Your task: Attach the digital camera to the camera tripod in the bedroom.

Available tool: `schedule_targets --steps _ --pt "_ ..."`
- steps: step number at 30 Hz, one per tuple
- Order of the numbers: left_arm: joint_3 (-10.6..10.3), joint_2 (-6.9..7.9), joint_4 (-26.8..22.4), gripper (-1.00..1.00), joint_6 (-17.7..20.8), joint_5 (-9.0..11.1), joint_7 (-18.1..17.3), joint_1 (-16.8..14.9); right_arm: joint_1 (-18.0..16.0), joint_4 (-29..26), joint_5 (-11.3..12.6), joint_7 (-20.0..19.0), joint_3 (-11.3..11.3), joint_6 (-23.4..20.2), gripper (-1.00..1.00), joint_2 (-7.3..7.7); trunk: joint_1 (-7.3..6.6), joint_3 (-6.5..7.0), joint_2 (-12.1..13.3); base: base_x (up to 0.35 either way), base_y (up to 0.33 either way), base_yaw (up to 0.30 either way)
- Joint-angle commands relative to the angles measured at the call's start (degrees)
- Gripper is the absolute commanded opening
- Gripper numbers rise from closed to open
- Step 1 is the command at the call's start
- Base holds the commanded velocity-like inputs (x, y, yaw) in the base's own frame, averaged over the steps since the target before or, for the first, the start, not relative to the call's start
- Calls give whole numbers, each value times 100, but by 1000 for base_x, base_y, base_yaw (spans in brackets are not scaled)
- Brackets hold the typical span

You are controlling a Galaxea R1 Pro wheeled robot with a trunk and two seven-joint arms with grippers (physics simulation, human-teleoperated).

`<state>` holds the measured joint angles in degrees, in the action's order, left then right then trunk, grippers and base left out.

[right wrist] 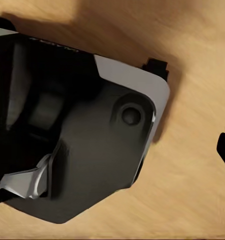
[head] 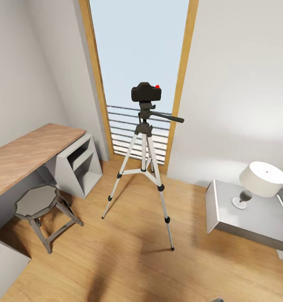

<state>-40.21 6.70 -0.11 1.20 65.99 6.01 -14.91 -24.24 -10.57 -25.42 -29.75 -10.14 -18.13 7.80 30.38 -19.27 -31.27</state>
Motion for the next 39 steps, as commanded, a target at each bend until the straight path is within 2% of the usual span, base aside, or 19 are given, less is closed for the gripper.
schedule_targets --steps 1,5,10,16,17,25,33,39 --pt "-48 -2 0 100 11 33 16 -4 3 190 -35 51 -72 90 100 13 2 -7 -7 0 0 0" --pt "-48 -7 1 100 9 20 12 -4 19 813 -20 490 -116 532 100 70 2 -7 -7 0 0 0" --pt "-48 -29 0 100 17 8 7 5 90 1110 4 1093 -136 925 100 118 2 -7 -7 0 0 0" --pt "-48 -72 0 100 26 3 6 12 451 1213 33 1540 -170 1242 100 138 2 -7 -7 0 0 0" --pt "-48 -108 1 100 28 2 5 13 630 1235 147 1645 -243 1358 100 146 2 -7 -7 0 0 0" --pt "-48 -153 2 100 13 9 12 49 757 1249 398 1721 -305 1396 100 143 2 -7 -7 0 0 0" --pt "-52 -210 -4 100 -3 -12 3 150 763 1251 444 1744 -323 1452 100 120 2 17 -7 0 0 0" --pt "-56 -255 -6 100 1 -47 -4 153 769 1252 626 1744 -329 1458 100 124 2 64 -7 0 0 0"
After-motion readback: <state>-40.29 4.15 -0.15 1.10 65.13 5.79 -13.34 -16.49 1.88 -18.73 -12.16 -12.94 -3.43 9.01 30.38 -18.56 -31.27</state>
